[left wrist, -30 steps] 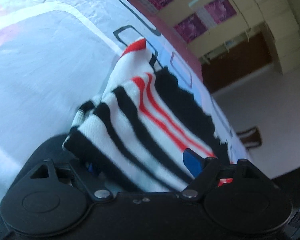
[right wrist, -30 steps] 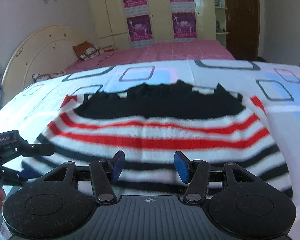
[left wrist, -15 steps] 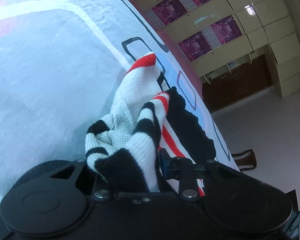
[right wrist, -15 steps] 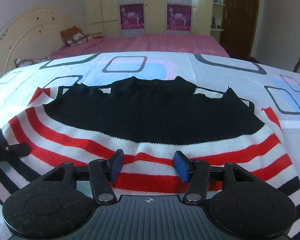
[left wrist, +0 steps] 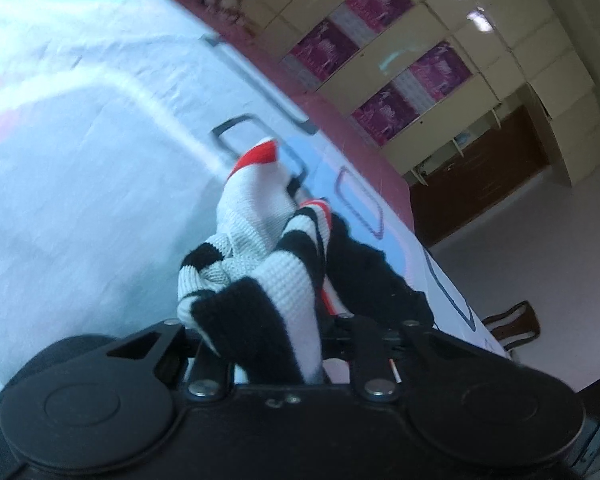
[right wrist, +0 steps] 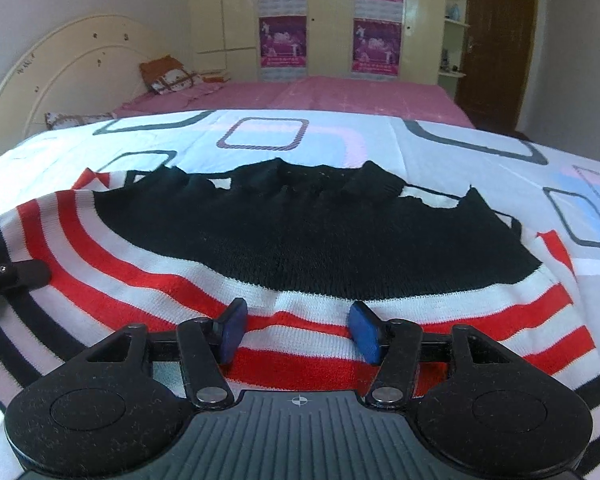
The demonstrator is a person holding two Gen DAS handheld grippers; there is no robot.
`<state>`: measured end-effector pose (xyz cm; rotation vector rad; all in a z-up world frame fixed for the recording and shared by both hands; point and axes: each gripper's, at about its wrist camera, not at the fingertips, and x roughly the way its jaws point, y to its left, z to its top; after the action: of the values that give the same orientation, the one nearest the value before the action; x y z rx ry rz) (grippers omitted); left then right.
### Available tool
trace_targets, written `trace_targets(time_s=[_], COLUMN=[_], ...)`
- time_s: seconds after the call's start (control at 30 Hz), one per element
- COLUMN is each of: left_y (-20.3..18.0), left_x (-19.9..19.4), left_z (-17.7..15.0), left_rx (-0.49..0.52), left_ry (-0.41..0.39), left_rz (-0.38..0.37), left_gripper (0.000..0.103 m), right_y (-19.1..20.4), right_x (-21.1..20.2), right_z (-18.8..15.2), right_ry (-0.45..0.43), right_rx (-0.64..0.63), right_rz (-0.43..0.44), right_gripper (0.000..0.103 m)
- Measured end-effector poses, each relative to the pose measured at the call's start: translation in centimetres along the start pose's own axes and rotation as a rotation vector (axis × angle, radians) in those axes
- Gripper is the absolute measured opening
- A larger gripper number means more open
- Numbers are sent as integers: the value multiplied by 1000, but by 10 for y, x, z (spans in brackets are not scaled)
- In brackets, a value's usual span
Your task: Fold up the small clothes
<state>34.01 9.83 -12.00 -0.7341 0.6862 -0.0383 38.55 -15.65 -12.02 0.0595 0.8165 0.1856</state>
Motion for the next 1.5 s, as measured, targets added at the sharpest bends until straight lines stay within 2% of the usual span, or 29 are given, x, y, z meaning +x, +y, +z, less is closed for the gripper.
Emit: trace_targets(time_s=[0.07, 0.13, 0.37, 0.53, 0.67, 0.73, 0.77, 0.8, 0.83, 0.93, 1.0, 1.07, 1.2, 1.37, 1.4, 1.43, 1.47, 1.5], left_y=[-20, -45, -147, -200, -217, -220, -221, -221, -221, -221, -220, -213, -199, -178, -174, -171, -168, -168], left_x=[-5, -8, -1, 22, 52, 51, 48, 44, 41, 27, 18, 8, -6, -28, -31, -32, -32, -29], left_z=[1, 2, -32, -87, -148, -170, -178, -182, -185, -197, -204, -206, -194, -165, -157, -150, -143, -137], left_rx=[65, 149, 445, 628, 812, 907, 935, 944, 952, 994, 1033, 1046, 1043, 938, 906, 881, 858, 844], left_ry=[-24, -42, -41, 31, 139, 126, 118, 119, 126, 148, 165, 181, 181, 112, 94, 80, 66, 57], left_rz=[-7, -22, -135, -224, -185, -164, -169, -177, -190, -231, -257, -298, -303, -228, -204, -182, -161, -141], left_gripper=[19, 19, 19, 18, 23, 29, 36, 44, 47, 57, 59, 61, 61, 61, 61, 61, 61, 61], right_y=[-7, -16, -78, -135, -174, -188, -194, -198, -203, -205, -201, -193, -178, -174, -173, -174, -173, -173], right_x=[-4, -11, -50, -75, -92, -98, -101, -105, -109, -114, -112, -101, -74, -59, -57, -57, -58, -60], right_z=[2, 4, 6, -7, -18, -21, -21, -22, -21, -14, -8, -1, 2, -4, -4, -5, -6, -6], right_ry=[-4, -25, -94, -102, -99, -100, -105, -111, -120, -139, -120, -63, 31, 61, 65, 71, 67, 63], right_rx=[16, 38, 158, 253, 303, 325, 335, 348, 366, 420, 434, 431, 400, 417, 417, 421, 423, 418], right_rz=[30, 43, 71, 40, -6, -25, -27, -24, -10, 101, 194, 262, 267, 305, 309, 311, 308, 311], right_gripper=[60, 71, 71, 71, 71, 71, 71, 71, 71, 71, 71, 71, 71, 69, 50, 44, 42, 33])
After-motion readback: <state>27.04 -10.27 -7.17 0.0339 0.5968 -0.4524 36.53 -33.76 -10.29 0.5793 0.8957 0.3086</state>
